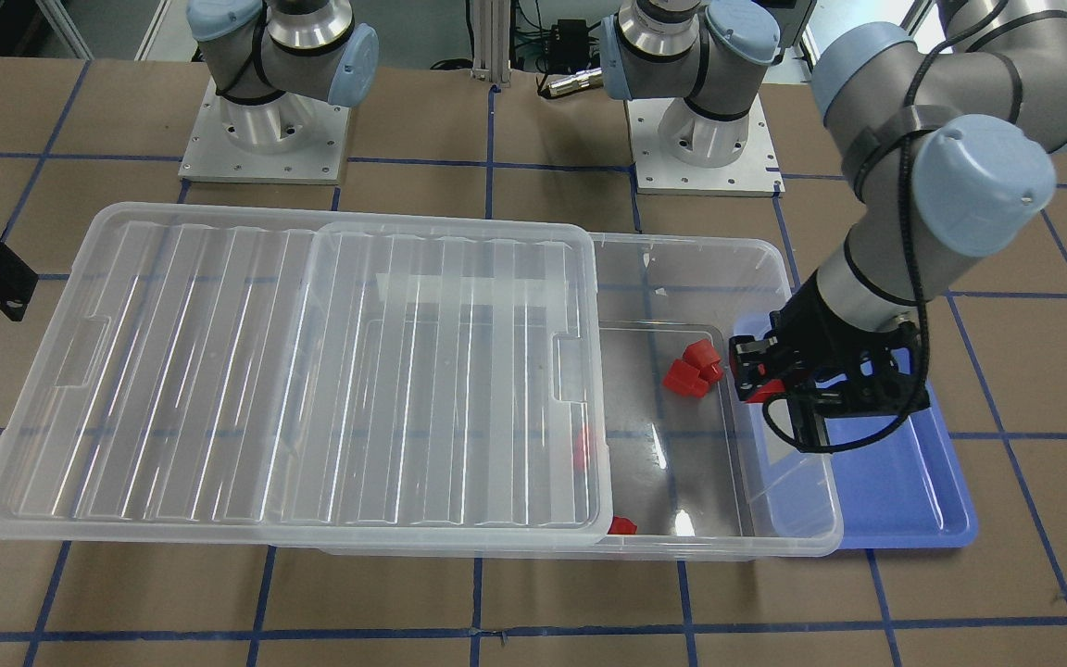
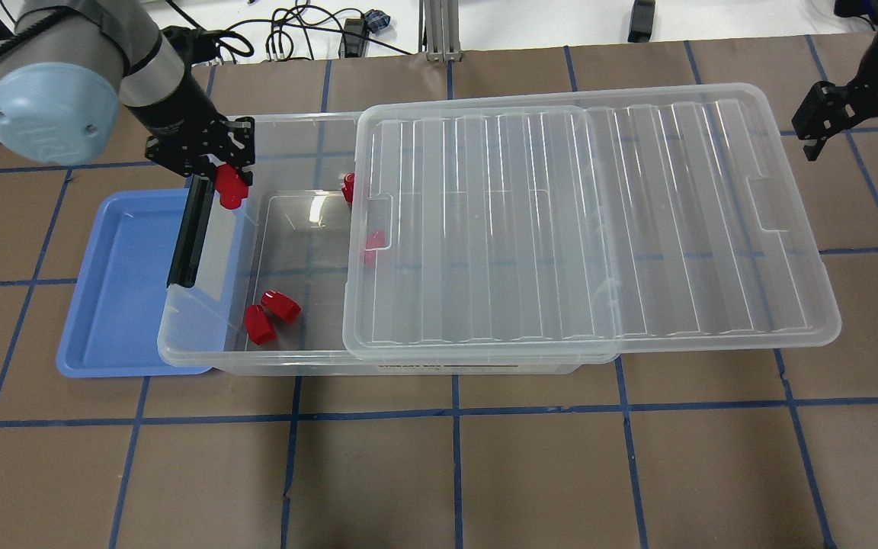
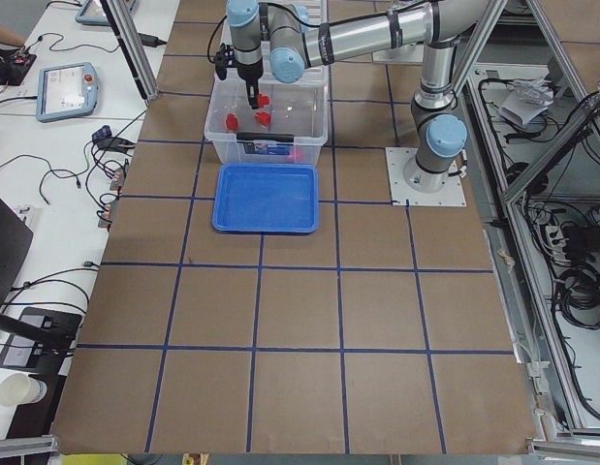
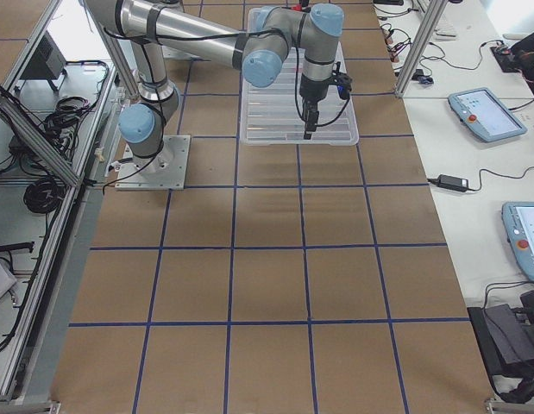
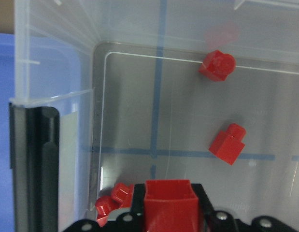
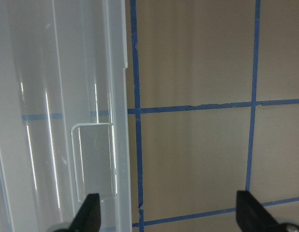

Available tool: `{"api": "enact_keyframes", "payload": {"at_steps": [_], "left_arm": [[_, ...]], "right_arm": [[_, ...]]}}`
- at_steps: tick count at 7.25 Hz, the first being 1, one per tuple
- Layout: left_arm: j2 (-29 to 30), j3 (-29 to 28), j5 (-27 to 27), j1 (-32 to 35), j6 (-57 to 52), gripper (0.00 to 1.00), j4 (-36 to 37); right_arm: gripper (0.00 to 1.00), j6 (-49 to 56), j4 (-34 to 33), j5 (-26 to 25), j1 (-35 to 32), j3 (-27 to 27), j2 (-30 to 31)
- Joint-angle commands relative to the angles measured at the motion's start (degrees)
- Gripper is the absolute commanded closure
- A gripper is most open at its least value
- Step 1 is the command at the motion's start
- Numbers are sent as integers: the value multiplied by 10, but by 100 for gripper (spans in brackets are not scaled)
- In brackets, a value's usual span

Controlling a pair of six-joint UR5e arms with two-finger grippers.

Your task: Place red block in blue tray from box

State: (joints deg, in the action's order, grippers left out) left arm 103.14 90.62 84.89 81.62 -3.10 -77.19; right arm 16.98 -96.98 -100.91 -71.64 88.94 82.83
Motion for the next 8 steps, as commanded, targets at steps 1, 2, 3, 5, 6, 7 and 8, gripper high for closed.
{"api": "enact_keyframes", "payload": {"at_steps": [1,2,3,5,6,7,8], "left_arm": [[4,7,-4,-107,-114,100,-9],[21,11,-3,-148,-171,100,-9],[35,29,-3,-174,-218,100,3],[69,94,-3,-199,-262,95,111],[81,128,-3,-202,-262,94,163],[85,147,1,-202,-261,93,199],[84,143,3,-201,-263,17,200]], "right_arm": [[0,-1,1,7,-1,-1,3],[0,-1,2,1,-1,1,2],[0,-1,1,5,-1,0,3],[0,0,-1,2,-1,1,-9],[0,-1,0,0,-2,1,-8],[0,1,0,4,-1,-2,-8],[0,0,-2,5,0,-2,-9]]}}
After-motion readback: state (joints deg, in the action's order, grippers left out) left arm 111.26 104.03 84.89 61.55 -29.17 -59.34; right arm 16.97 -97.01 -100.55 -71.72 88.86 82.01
